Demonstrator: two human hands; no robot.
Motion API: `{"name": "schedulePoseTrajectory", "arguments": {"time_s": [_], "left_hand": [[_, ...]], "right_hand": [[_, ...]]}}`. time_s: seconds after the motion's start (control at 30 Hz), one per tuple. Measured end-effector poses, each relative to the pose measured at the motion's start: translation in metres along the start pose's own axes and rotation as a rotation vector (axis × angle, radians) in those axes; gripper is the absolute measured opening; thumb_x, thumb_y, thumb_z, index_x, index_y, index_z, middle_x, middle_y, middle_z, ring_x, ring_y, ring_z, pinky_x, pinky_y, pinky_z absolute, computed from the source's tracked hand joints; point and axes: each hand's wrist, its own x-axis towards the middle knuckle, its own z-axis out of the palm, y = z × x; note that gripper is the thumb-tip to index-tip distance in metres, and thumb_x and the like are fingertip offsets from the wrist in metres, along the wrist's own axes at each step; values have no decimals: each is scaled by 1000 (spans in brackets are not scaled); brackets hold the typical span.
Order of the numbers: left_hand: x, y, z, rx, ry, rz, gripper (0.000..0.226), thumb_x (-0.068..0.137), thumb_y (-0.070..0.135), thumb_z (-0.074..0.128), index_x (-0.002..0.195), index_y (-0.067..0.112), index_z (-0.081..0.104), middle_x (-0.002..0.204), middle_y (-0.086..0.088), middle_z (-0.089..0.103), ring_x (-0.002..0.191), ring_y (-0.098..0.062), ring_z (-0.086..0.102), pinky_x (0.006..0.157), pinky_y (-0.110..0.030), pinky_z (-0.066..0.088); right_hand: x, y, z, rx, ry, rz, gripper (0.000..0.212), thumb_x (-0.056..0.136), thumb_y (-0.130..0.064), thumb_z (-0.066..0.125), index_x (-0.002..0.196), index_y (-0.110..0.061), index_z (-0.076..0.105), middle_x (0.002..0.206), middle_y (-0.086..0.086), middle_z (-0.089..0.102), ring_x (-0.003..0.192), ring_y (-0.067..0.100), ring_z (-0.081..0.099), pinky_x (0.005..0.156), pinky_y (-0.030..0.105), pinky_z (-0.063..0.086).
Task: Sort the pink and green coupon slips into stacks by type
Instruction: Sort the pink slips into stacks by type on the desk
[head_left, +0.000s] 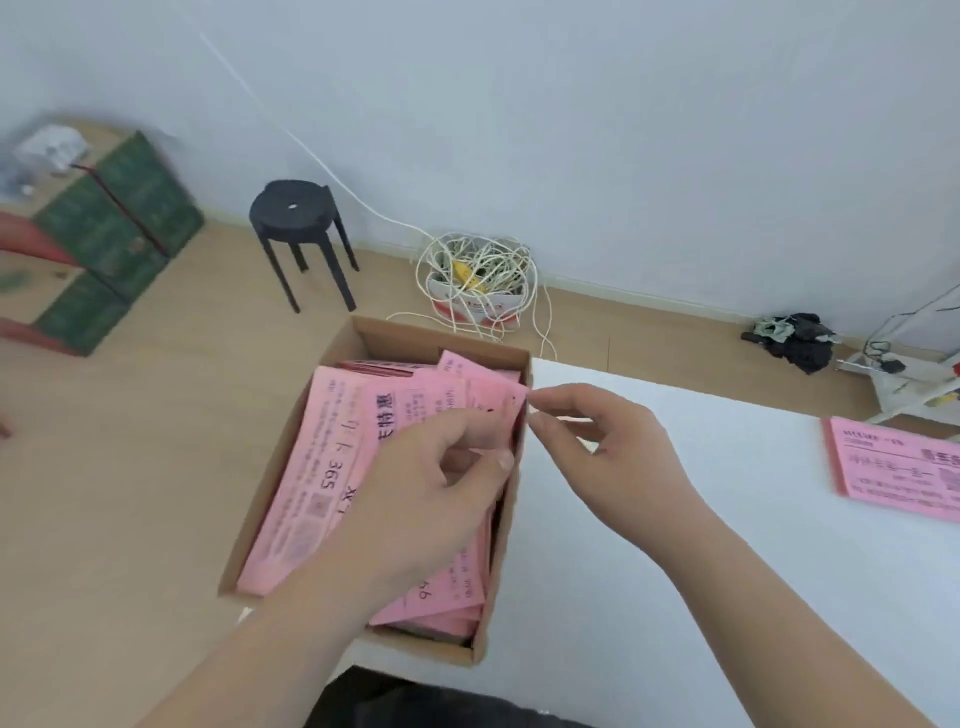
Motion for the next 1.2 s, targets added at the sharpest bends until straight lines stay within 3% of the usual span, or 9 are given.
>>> {"name": "schedulePoseTrajectory", "arguments": {"time_s": [0.17, 0.3, 0.37, 0.5, 0.7, 0.87, 1.03, 1.13, 1.2], "left_hand": [[-28, -60, -74, 156, 156, -116, 18, 96, 30, 66, 113, 36, 70, 103, 27, 69, 95, 8, 63, 79, -13, 50], [-40, -87, -81, 185, 147, -143, 29, 96, 28, 66, 124, 35, 65, 120, 34, 52, 116, 1, 57, 102, -26, 48], [-41, -88, -82, 151, 159, -131, 29, 97, 25, 64, 122, 39, 64, 122, 35, 50, 120, 3, 54, 107, -26, 45], [-36, -80, -83, 56, 34, -147, 41, 102, 20, 55, 95, 60, 54, 106, 33, 61, 98, 19, 56, 72, -4, 46], [-21, -82, -78, -53, 68, -103, 48, 99, 18, 61, 128, 54, 44, 105, 22, 63, 92, 19, 54, 66, -7, 45], [-14, -81, -71, 127, -12, 49, 20, 102, 29, 56, 114, 42, 65, 103, 21, 64, 93, 2, 63, 77, -19, 58], [-28, -90, -64, 421, -7, 426, 26, 106, 37, 46, 127, 40, 60, 95, 18, 58, 83, -1, 57, 68, -25, 53], [-33, -102, -62, 422, -22, 467, 32, 105, 37, 47, 134, 39, 60, 100, 19, 60, 86, -3, 57, 66, -26, 52], [-32, -107, -66, 391, -10, 412, 34, 105, 39, 47, 136, 42, 61, 105, 23, 62, 89, 0, 58, 69, -19, 51]], "right_hand": [[-15, -3, 74, -168, -55, -158, 19, 94, -18, 71, 106, -31, 76, 107, -27, 69, 106, 0, 63, 87, 16, 50], [-19, 16, 99, -391, -86, -142, 22, 93, -28, 71, 115, -28, 76, 130, -22, 59, 122, -3, 54, 104, 23, 47], [-19, 15, 103, -361, -24, -86, 25, 92, -30, 72, 117, -28, 74, 133, -22, 54, 116, -4, 57, 101, 22, 49], [-16, 11, 106, -325, 13, -8, 29, 94, -27, 70, 122, -23, 71, 128, -20, 56, 103, -3, 63, 95, 22, 55], [-26, 9, 107, -453, -49, -49, 42, 95, -29, 67, 136, -29, 62, 135, -26, 53, 109, -2, 62, 100, 27, 53], [-31, -2, 103, -332, -24, 36, 44, 95, -26, 69, 137, -38, 59, 125, -29, 60, 105, -8, 63, 98, 27, 55], [-40, -14, 99, 62, 96, 32, 88, 93, -8, 71, 150, -53, 21, 126, -51, 47, 122, -14, 52, 91, 12, 52], [-43, -12, 95, -184, 261, -151, 81, 85, 7, 69, 147, -40, 45, 155, -19, 34, 145, -5, 31, 106, 20, 41], [-44, -10, 92, -359, 316, -263, 61, 80, 9, 71, 128, -29, 66, 151, -6, 44, 141, -3, 36, 105, 16, 39]]}}
